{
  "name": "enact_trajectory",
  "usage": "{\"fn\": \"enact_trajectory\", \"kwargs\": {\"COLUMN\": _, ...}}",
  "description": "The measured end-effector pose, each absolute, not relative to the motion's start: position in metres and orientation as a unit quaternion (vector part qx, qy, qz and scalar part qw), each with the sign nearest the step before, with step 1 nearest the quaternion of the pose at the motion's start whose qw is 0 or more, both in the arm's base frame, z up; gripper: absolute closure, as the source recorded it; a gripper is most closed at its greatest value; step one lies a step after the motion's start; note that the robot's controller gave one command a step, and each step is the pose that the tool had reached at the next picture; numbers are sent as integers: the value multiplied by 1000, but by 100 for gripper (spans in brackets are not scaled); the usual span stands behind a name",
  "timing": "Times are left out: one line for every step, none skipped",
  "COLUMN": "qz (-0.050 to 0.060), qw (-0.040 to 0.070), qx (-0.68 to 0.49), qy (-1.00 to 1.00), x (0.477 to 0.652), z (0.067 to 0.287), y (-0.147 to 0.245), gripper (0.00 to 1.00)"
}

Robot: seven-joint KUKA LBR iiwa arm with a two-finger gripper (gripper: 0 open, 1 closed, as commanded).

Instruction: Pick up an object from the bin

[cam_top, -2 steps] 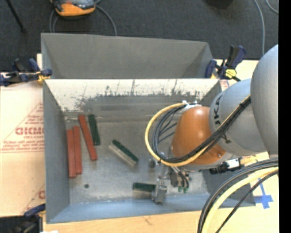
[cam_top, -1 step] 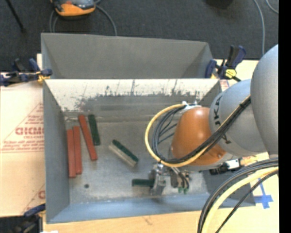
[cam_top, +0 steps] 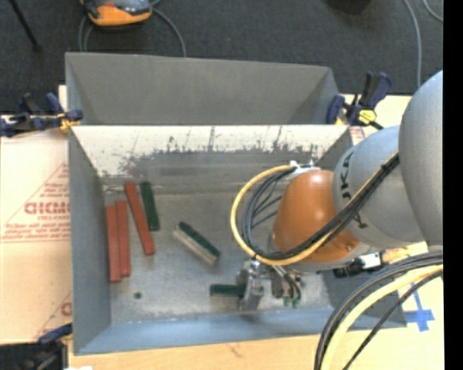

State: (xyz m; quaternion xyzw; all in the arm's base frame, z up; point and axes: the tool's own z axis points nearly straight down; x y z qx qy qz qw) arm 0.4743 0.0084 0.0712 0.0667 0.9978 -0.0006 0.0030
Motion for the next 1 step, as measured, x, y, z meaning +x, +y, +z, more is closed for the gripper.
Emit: {"fn": "enact_trajectory", "kwargs": {"qz": 0, "qw": 5, "qx": 46, "qy": 999, "x": 535, "z": 253, "y": -22, "gripper": 100}}
